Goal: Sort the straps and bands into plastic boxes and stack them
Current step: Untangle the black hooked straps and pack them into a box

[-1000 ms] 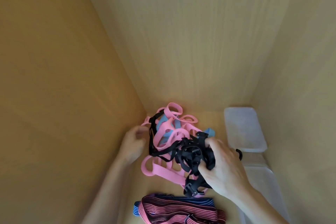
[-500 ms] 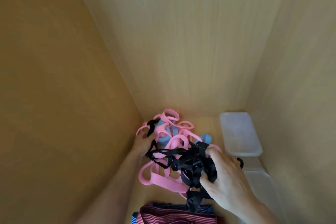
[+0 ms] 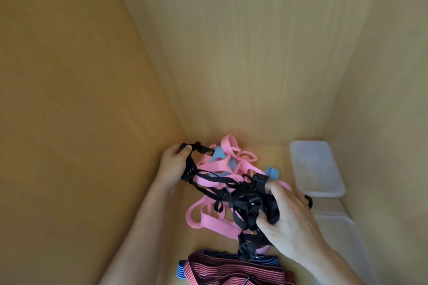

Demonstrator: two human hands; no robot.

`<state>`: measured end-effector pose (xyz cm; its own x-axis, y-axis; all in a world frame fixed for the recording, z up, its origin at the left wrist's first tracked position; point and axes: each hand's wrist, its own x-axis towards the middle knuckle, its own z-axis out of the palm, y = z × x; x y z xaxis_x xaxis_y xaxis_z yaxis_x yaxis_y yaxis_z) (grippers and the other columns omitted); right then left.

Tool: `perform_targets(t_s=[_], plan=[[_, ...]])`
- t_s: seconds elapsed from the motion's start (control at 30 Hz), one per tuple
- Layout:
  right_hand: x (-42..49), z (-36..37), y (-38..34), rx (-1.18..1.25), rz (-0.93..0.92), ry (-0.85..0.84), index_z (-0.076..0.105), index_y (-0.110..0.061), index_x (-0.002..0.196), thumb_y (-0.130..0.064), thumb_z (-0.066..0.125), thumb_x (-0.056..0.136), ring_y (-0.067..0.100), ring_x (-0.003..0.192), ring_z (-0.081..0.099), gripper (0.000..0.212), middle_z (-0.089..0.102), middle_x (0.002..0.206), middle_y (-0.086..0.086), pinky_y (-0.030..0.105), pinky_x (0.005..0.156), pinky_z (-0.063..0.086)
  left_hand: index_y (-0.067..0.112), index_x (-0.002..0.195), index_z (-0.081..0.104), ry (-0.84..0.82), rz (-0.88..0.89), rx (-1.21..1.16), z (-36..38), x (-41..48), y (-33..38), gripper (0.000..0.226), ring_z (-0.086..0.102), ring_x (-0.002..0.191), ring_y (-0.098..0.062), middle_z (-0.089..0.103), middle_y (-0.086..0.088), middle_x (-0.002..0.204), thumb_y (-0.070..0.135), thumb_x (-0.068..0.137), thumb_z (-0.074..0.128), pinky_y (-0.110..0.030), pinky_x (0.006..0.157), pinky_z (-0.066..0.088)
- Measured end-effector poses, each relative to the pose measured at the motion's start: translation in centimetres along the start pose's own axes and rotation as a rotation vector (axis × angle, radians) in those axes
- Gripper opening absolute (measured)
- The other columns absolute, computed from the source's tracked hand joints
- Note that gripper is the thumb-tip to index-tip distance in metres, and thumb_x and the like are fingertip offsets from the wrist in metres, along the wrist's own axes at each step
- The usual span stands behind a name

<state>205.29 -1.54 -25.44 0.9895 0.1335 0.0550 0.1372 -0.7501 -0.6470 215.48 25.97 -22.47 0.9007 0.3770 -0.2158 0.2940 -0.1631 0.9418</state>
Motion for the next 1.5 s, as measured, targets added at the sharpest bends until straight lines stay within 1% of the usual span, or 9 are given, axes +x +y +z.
perform_targets(t_s=[0.3, 0.67, 0.8, 0.9, 1.03, 1.17, 1.27, 1.37, 1.5], plan=[[-0.3, -0.2, -1.4, 0.052, -0.074, 0.123, 0.048, -0.034, 0.109, -0.047, 0.052, 0.071, 0.015, 0.087, 0.046, 0.04, 0.053, 0.091, -0.019, 0.036, 0.077, 0.045, 0.009, 0.082, 0.058, -0.018, -0.009, -0.088, -0.9, -2.4, 2.5, 0.027, 0.033, 0.031, -0.007, 0.045, 0.007, 0.042, 0.016, 0.106, 0.047, -0.015, 0.034, 0.025], [-0.9, -0.7, -1.3, 0.043, -0.037, 0.037, 0.044, -0.041, 0.112, -0.05, 0.051, 0.074, 0.014, 0.096, 0.047, 0.039, 0.055, 0.099, -0.02, 0.03, 0.082, 0.042, 0.007, 0.07, 0.064, -0.129, -0.19, 0.06, 0.4, -0.1, -1.6, 0.028, 0.054, 0.06, -0.025, 0.059, -0.006, 0.057, -0.011, 0.075, 0.043, -0.033, 0.06, 0.046], [-1.3, -1.0, -1.1, 0.02, -0.035, 0.034, 0.046, -0.039, 0.111, -0.047, 0.054, 0.076, 0.015, 0.096, 0.049, 0.037, 0.057, 0.099, -0.018, 0.032, 0.085, 0.042, 0.012, 0.082, 0.074, -0.167, -0.203, -0.119, 2.0, 0.6, -1.8, 0.045, 0.057, 0.052, -0.012, 0.067, -0.003, 0.063, -0.016, 0.087, 0.039, -0.022, 0.051, 0.046], [-1.6, -1.5, -0.8, 0.022, -0.017, 0.039, 0.048, -0.037, 0.114, -0.046, 0.053, 0.077, 0.013, 0.096, 0.051, 0.039, 0.058, 0.101, -0.019, 0.03, 0.088, 0.04, 0.013, 0.087, 0.071, -0.16, -0.084, -0.068, 3.2, 0.0, -0.2, 0.036, 0.052, 0.055, -0.015, 0.066, -0.006, 0.07, -0.012, 0.089, 0.044, -0.025, 0.052, 0.04], [-1.5, -2.3, -0.3, 0.039, -0.005, 0.055, 0.048, -0.035, 0.117, -0.045, 0.054, 0.078, 0.01, 0.095, 0.051, 0.041, 0.059, 0.104, -0.021, 0.028, 0.088, 0.039, 0.025, 0.076, 0.062, -0.278, 0.283, 0.262, 4.3, -3.4, 2.9, 0.05, 0.052, 0.048, -0.009, 0.059, 0.009, 0.058, -0.016, 0.079, 0.033, -0.021, 0.046, 0.041], [-0.8, -2.8, -0.7, 0.053, -0.006, 0.089, 0.044, -0.032, 0.118, -0.038, 0.063, 0.081, 0.0, 0.092, 0.04, 0.043, 0.059, 0.103, -0.02, 0.03, 0.088, 0.038, 0.028, 0.08, 0.061, -0.496, 0.614, 0.66, 5.7, -7.6, 5.5, 0.047, 0.057, 0.081, 0.009, 0.06, 0.026, 0.083, -0.012, 0.08, 0.038, -0.009, 0.068, 0.039], [-0.6, -2.9, -1.1, 0.089, 0.012, 0.124, 0.031, -0.035, 0.133, -0.034, 0.068, 0.077, -0.014, 0.095, 0.044, 0.067, 0.048, 0.095, -0.031, 0.025, 0.084, 0.036, 0.029, 0.075, 0.057, -0.599, 0.654, 0.678, 7.1, -9.7, 6.1, 0.045, 0.057, 0.082, -0.003, 0.057, 0.025, 0.084, -0.012, 0.08, 0.041, -0.016, 0.068, 0.042], [-0.5, -3.0, -1.0, 0.072, 0.013, 0.078, 0.007, -0.048, 0.152, -0.035, 0.067, 0.079, 0.003, 0.088, 0.046, 0.096, 0.053, 0.098, -0.026, 0.026, 0.089, 0.037, 0.038, 0.077, 0.054, -0.623, 0.663, 0.641, 7.8, -10.1, 5.8, 0.055, 0.055, 0.091, -0.009, 0.055, 0.015, 0.093, -0.014, 0.076, 0.039, -0.028, 0.076, 0.048], [-0.7, -3.3, -0.6, 0.087, -0.01, -0.011, 0.031, -0.048, 0.14, -0.036, 0.06, 0.079, 0.009, 0.102, 0.056, 0.068, 0.059, 0.106, -0.021, 0.038, 0.094, 0.046, 0.041, 0.081, 0.055, -0.718, 0.59, 0.561, 8.8, -10.6, 5.1, 0.06, 0.053, 0.103, -0.012, 0.052, 0.012, 0.106, -0.016, 0.072, 0.036, -0.029, 0.08, 0.049]])
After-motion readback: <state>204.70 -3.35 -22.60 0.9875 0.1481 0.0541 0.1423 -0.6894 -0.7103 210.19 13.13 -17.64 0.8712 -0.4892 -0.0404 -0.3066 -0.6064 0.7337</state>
